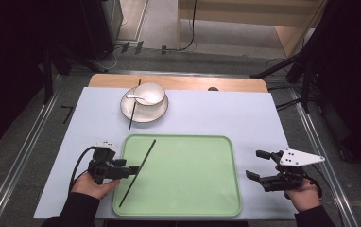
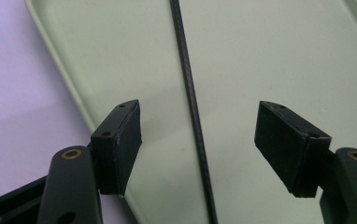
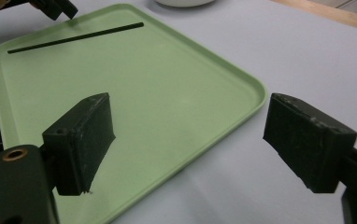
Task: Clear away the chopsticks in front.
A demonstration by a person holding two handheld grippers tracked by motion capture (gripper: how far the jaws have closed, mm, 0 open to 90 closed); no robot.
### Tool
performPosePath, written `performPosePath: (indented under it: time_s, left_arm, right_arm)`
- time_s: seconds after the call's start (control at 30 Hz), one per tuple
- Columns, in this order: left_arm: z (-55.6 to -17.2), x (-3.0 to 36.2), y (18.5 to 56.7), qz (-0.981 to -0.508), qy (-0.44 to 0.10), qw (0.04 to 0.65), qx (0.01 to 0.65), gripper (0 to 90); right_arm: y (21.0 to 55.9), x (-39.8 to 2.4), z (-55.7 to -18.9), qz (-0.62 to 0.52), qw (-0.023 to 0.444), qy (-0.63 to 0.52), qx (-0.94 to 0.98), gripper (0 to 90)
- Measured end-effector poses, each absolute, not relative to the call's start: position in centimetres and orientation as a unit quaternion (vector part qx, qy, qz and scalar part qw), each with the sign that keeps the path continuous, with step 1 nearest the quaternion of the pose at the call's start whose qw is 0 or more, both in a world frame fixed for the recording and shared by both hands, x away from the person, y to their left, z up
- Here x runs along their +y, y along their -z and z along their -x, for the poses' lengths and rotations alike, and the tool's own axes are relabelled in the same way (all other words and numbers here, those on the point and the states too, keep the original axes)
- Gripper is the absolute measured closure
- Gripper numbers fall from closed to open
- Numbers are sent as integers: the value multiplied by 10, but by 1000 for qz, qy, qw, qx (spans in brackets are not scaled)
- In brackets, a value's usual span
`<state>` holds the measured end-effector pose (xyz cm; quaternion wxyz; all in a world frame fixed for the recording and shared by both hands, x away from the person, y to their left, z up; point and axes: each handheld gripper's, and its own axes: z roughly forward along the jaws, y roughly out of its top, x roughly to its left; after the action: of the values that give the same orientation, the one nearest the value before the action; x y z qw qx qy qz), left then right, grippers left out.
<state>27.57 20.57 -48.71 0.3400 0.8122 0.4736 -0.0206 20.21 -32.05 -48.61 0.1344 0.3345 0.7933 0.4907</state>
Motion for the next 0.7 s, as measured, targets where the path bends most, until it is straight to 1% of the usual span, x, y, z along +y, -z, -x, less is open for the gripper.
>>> performPosePath:
  time_s: [0.07, 0.27, 0.33, 0.47, 0.7]
  left_arm:
    - [-282, 206, 487, -811, 26, 344, 473, 324]
    - [-303, 209, 479, -809, 14, 359, 465, 309]
    - [-308, 212, 475, -804, 24, 363, 471, 325]
    - [-321, 214, 463, -808, 4, 358, 467, 326]
    - [-358, 225, 449, -802, -13, 357, 479, 318]
  right_arm:
    - [486, -321, -201, -338, 135, -491, 792, 164]
    - [487, -323, -199, -340, 138, -489, 791, 164]
    - [486, -324, -198, -342, 137, -492, 789, 164]
    - [486, -325, -198, -344, 138, -493, 787, 164]
    - [487, -323, -200, -344, 138, -491, 789, 164]
